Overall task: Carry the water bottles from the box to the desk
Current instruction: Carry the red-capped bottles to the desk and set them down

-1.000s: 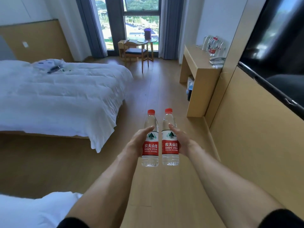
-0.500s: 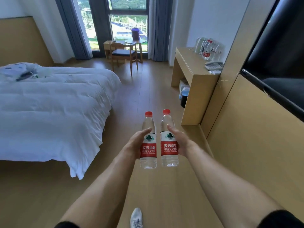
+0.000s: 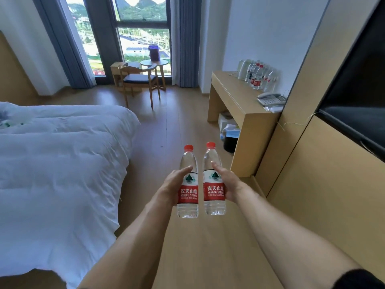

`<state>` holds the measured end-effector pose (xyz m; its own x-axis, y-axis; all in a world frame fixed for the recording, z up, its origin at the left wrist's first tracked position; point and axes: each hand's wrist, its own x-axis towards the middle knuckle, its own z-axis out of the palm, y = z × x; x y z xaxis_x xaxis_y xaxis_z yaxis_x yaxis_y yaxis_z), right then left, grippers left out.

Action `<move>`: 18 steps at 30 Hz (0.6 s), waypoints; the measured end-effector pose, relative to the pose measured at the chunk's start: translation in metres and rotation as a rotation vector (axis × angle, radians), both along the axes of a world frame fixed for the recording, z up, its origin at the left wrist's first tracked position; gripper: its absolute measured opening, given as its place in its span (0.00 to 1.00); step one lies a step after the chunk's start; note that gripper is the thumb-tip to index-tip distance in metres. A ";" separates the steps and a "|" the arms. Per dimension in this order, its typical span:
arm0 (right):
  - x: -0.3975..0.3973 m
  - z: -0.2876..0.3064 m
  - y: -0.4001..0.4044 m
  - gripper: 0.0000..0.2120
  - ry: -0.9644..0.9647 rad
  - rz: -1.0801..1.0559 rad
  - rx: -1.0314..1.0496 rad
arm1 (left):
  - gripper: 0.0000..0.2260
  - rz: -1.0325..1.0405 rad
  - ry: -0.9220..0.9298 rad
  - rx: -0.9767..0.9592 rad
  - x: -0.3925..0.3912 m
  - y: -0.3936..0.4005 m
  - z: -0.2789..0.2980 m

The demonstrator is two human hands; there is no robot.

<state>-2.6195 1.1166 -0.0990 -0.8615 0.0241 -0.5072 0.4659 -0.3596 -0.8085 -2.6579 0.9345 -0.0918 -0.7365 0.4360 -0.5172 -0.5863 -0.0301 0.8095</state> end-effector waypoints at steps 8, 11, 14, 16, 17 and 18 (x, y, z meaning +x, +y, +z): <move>-0.121 -0.014 0.015 0.29 0.010 0.020 -0.046 | 0.25 0.053 0.025 -0.042 -0.117 0.017 -0.008; -0.181 -0.017 0.026 0.30 0.023 0.076 -0.064 | 0.25 0.086 0.031 -0.037 -0.171 0.027 -0.009; -0.247 -0.018 0.041 0.31 0.029 0.118 -0.077 | 0.26 0.133 0.024 -0.010 -0.232 0.041 -0.009; -0.288 -0.017 0.052 0.30 0.021 0.138 -0.090 | 0.25 0.150 -0.007 0.003 -0.269 0.053 -0.006; -0.307 -0.015 0.058 0.30 0.021 0.149 -0.097 | 0.25 0.154 -0.018 0.013 -0.287 0.059 -0.004; -0.326 -0.014 0.065 0.30 0.022 0.160 -0.101 | 0.25 0.164 -0.025 0.024 -0.304 0.065 -0.004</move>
